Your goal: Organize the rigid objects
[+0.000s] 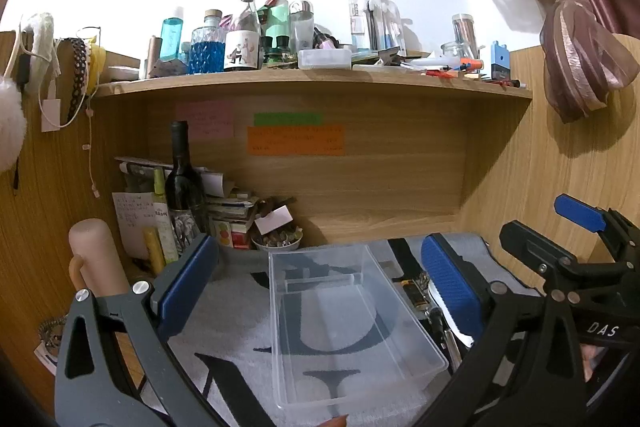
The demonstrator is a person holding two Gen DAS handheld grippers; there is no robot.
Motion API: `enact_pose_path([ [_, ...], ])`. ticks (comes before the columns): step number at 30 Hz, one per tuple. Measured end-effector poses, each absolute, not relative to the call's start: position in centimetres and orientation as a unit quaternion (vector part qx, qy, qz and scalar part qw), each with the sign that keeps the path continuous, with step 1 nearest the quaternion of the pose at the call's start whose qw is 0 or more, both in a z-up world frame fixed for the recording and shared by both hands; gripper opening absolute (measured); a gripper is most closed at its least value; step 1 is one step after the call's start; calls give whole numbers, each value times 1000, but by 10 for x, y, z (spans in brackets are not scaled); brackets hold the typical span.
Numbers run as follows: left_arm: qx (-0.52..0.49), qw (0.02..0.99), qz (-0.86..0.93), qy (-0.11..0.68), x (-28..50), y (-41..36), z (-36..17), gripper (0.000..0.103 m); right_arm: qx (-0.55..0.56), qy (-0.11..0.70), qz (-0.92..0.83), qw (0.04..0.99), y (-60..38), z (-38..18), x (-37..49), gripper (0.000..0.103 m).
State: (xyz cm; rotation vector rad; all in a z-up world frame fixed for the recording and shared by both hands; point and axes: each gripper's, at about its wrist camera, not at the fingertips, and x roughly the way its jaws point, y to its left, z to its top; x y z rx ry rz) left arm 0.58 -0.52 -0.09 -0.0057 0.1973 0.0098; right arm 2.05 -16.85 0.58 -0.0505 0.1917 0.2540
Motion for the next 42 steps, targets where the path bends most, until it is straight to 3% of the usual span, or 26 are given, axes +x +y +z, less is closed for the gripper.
enact_pose_path([
  [42,-6,996,4,92,3,-1,3,103,-28,91,129,987,-167,7,18,103],
])
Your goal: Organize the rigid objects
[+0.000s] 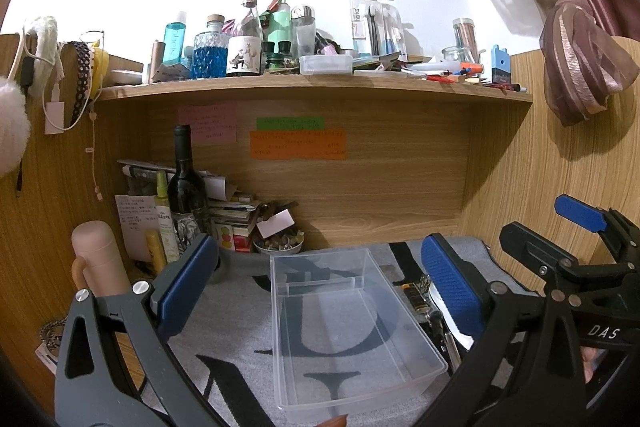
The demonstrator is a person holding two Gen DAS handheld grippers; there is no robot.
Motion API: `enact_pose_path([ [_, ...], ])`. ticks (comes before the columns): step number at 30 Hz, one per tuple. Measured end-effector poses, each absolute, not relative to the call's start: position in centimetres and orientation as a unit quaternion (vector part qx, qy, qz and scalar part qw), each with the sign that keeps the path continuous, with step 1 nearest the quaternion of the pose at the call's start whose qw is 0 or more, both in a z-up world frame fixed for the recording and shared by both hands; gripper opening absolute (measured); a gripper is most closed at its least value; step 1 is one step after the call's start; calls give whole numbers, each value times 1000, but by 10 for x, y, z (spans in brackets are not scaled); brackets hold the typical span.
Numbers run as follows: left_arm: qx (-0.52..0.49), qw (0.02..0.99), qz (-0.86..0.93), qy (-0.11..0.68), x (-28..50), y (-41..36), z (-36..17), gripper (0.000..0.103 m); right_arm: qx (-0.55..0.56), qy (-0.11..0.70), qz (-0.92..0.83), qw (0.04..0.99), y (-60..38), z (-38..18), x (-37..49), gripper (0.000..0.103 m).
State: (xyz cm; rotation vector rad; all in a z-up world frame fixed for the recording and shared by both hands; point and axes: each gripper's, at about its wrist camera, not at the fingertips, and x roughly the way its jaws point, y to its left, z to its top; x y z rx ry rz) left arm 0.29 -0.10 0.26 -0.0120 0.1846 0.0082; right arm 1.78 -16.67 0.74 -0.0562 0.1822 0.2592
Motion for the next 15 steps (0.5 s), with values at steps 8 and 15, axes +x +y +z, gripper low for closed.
enact_pose_path([
  [8,-6,996,4,92,3,-1,2,103,-28,90,129,987,-167,7,17,103],
  [15,-6,996,4,92,3,-1,3,103,-28,90,129,987,-167,7,18,103],
])
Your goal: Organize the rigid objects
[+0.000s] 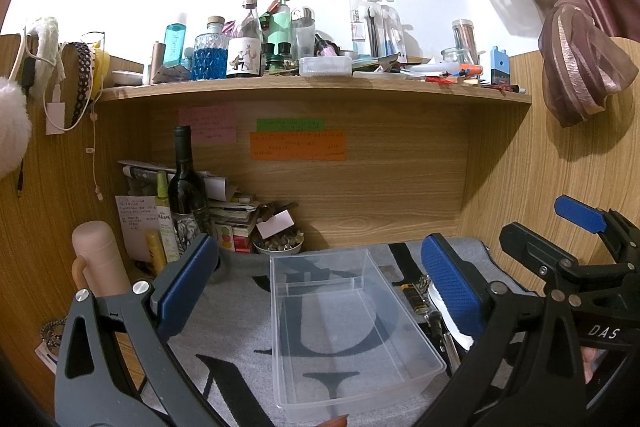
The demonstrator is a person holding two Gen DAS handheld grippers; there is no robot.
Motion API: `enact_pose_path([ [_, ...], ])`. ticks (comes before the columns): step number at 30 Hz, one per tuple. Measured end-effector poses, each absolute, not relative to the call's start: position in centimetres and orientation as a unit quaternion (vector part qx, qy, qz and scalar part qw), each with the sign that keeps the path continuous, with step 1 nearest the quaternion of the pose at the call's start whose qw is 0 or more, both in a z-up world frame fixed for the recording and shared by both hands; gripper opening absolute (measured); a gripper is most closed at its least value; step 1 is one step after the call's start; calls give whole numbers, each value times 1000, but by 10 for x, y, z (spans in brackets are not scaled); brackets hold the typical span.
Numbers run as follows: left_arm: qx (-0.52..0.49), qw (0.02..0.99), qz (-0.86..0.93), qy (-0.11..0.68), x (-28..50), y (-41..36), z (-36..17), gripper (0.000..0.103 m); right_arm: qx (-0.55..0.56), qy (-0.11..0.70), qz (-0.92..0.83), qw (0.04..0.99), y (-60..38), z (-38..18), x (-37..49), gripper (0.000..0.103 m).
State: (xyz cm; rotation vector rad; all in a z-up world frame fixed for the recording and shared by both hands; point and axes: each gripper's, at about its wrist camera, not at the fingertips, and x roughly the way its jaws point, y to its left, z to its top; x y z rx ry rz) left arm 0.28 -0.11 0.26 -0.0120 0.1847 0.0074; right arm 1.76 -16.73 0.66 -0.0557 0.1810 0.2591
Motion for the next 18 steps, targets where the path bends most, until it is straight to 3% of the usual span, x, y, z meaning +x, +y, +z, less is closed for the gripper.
enact_pose_path([
  [9,-11,995,-3,103,7,2,2,103,-30,98,130,986,-166,6,22,103],
  [18,-18,982,-27,187,51,22,-26,103,-30,135,105,985,-176,-9,47,103],
])
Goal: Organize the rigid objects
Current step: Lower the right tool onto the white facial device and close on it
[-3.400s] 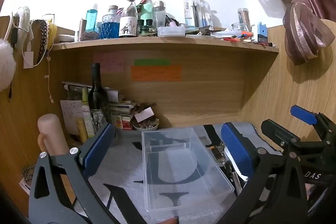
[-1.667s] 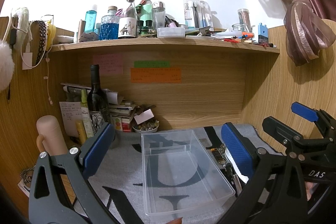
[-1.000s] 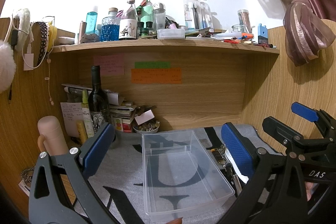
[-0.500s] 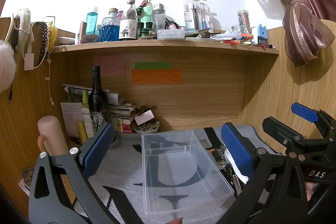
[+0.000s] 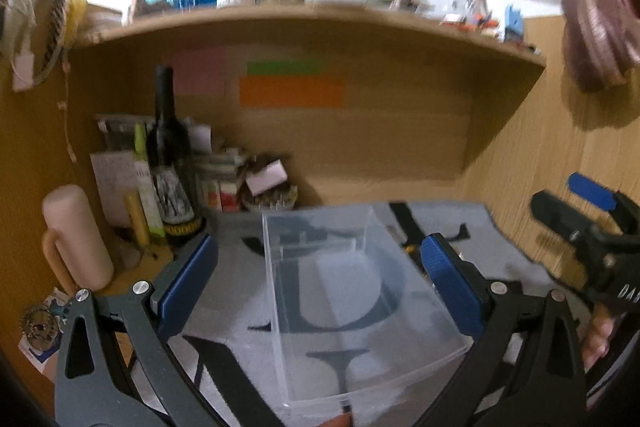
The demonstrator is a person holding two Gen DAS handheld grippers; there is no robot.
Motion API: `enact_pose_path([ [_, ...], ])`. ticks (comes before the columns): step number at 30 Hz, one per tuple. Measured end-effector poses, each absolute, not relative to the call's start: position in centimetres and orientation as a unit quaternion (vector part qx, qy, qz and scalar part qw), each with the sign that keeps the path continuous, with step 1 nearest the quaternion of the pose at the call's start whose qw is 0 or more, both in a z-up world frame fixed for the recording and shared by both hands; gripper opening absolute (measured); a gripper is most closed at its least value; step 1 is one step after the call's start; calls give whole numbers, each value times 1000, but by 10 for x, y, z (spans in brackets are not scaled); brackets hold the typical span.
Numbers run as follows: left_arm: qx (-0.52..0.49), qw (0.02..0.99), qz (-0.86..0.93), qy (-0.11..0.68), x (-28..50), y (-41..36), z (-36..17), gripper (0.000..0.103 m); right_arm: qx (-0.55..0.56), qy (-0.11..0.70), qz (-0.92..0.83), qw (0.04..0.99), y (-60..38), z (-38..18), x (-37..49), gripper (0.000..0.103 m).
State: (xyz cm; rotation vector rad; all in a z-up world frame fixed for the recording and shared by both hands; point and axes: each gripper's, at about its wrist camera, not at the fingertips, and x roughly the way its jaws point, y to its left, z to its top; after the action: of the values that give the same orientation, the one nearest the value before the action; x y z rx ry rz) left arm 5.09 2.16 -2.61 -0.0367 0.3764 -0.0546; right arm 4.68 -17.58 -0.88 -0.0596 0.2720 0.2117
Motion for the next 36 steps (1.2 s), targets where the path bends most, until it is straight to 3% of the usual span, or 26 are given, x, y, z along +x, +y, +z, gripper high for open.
enact_pose_path([
  [5,-44,963,-37,262,88,50,-48,102,-31,178,80,980,-191,-26,71,103],
  [8,-53,952,-21,301,107,65,-61,84,-25,210,69,975,-202,-37,87,103],
  [10,-56,945,-20,323,116,73,-70,82,-17,229,69,971,-208,-43,95,102],
  [16,-56,919,-37,388,140,84,-94,67,-9,291,58,955,-221,-63,120,88],
  [21,-51,901,-51,427,151,85,-105,49,11,357,60,932,-228,-84,145,60],
  [26,-51,889,-78,448,158,79,-110,37,21,423,67,903,-227,-111,167,45],
  [36,-61,884,-97,453,164,74,-110,19,-8,471,65,880,-214,-131,190,39],
])
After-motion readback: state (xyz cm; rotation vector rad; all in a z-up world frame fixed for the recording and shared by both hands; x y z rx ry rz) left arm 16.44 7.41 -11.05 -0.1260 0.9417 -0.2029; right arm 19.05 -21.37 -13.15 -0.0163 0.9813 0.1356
